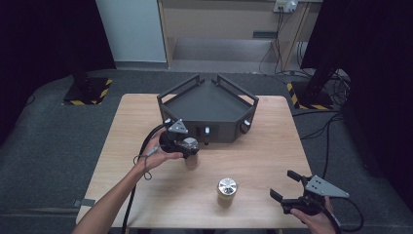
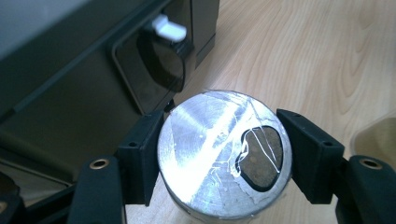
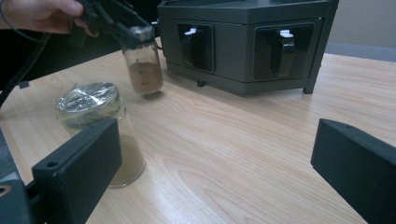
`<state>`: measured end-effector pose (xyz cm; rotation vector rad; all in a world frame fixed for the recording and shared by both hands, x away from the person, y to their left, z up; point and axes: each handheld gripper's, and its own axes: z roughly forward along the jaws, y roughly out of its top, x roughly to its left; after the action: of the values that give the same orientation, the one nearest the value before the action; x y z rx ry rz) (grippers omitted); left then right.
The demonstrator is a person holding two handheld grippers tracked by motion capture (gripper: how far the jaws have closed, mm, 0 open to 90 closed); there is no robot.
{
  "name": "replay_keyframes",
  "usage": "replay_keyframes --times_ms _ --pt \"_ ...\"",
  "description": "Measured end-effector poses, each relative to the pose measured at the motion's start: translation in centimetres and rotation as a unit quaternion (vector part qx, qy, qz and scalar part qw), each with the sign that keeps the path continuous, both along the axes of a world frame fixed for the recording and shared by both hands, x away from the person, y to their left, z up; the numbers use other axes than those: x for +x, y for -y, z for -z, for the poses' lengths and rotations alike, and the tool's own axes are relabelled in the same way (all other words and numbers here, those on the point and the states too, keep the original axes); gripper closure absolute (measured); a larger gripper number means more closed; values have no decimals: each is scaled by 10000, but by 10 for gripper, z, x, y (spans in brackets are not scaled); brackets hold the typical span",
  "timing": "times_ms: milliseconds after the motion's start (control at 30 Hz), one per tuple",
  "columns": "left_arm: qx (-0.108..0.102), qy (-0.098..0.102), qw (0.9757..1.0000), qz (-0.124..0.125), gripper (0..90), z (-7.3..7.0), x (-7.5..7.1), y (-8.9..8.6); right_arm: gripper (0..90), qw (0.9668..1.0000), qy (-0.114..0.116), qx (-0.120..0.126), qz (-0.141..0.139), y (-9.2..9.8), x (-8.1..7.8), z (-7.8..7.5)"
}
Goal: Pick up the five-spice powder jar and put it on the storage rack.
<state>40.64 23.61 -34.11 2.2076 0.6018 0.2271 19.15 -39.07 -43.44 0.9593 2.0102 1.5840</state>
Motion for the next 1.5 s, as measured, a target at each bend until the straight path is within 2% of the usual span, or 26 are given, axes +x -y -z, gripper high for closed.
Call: replay_keyframes --times_ms 233,467,700,833,1067,1133,1233,1500 --pt "1 144 9998 124 341 -33 0 -3 24 10000 10 6 -3 0 0 0" --pt "142 312 9993 159 341 -72 5 -4 24 10000 8 10 -2 0 0 0" --pt "152 545 9984 36 341 -111 17 -5 24 10000 7 8 -7 0 0 0" --pt "63 666 9976 -167 341 -125 25 -5 24 10000 0 14 -3 0 0 0" --pt "35 750 9955 -570 341 -133 44 2 25 10000 -15 31 6 0 0 0" --pt "-12 729 9946 -735 341 -130 50 5 24 10000 -10 25 1 1 0 1" --pt "39 739 9922 -1006 341 -124 61 12 24 10000 -11 24 2 1 0 0" --pt "33 641 9862 -1524 341 -106 91 23 24 10000 -26 63 42 2 0 2"
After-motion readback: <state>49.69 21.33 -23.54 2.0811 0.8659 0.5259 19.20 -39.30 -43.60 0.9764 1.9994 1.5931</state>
